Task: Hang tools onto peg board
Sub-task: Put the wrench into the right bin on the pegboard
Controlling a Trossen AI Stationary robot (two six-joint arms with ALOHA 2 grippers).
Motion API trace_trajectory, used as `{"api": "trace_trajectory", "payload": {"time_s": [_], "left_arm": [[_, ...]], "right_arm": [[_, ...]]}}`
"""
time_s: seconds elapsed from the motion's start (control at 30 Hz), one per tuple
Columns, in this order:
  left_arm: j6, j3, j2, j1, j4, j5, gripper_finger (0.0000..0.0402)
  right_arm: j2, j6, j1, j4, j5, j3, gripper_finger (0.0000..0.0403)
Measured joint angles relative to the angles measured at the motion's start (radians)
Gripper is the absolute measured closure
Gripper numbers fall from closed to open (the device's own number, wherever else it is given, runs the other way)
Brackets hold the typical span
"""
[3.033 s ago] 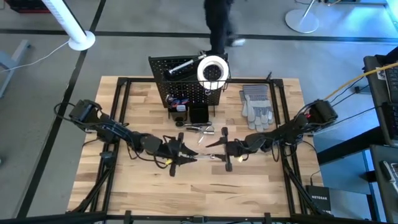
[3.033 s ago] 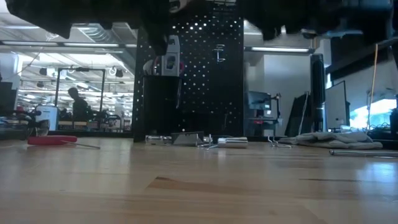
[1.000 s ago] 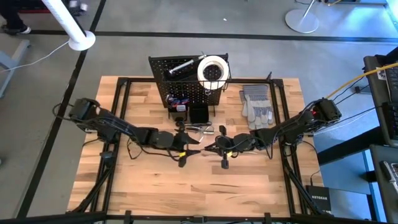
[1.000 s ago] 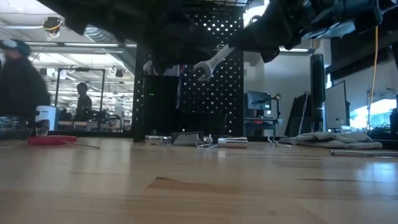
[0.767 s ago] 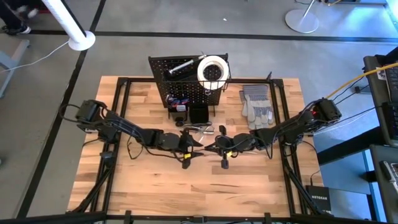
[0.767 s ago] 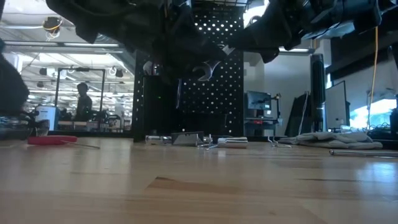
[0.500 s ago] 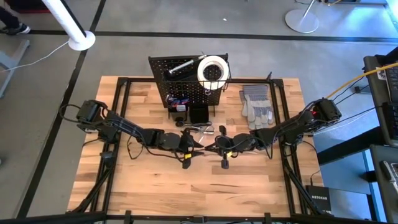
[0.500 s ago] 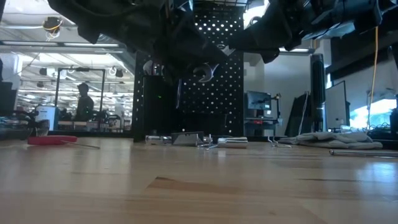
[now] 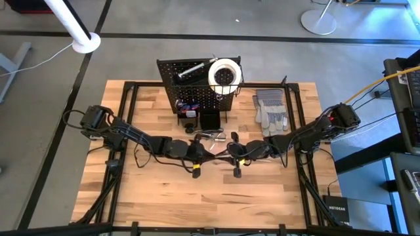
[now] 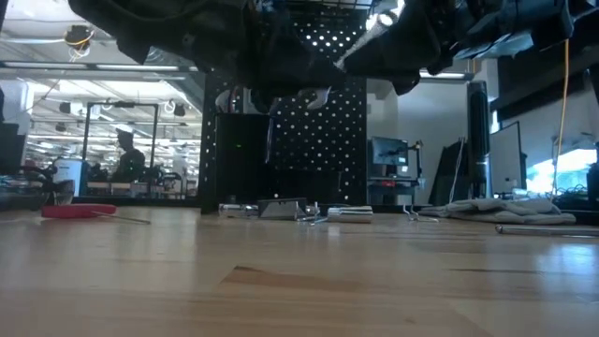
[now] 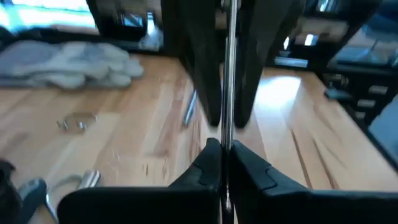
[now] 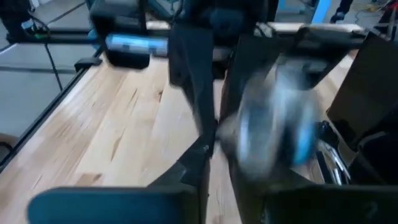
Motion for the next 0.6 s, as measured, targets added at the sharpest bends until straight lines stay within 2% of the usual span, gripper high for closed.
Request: {"api": "trace_trajectory", "payload": {"time_s": [0.23, 0.4, 0.6], "left_arm": [[-0.017, -0.164, 0.0, -0.007, 0.416, -0.001, 0.0397], [-0.007, -0.213, 0.0, -0.006, 0.572, -0.001, 0.0398], [0.016, -0.213, 0.0, -0.017, 0.614, -0.002, 0.0398]], "right_arm": [[-0.077, 0.002, 0.002, -0.081, -0.052, 0.0, 0.0301], [-0.047, -0.032, -0.006, 0.156, -0.049, 0.001, 0.0281], [0.06, -0.047, -0.055, 0.37, -0.03, 0.0, 0.0277]]}}
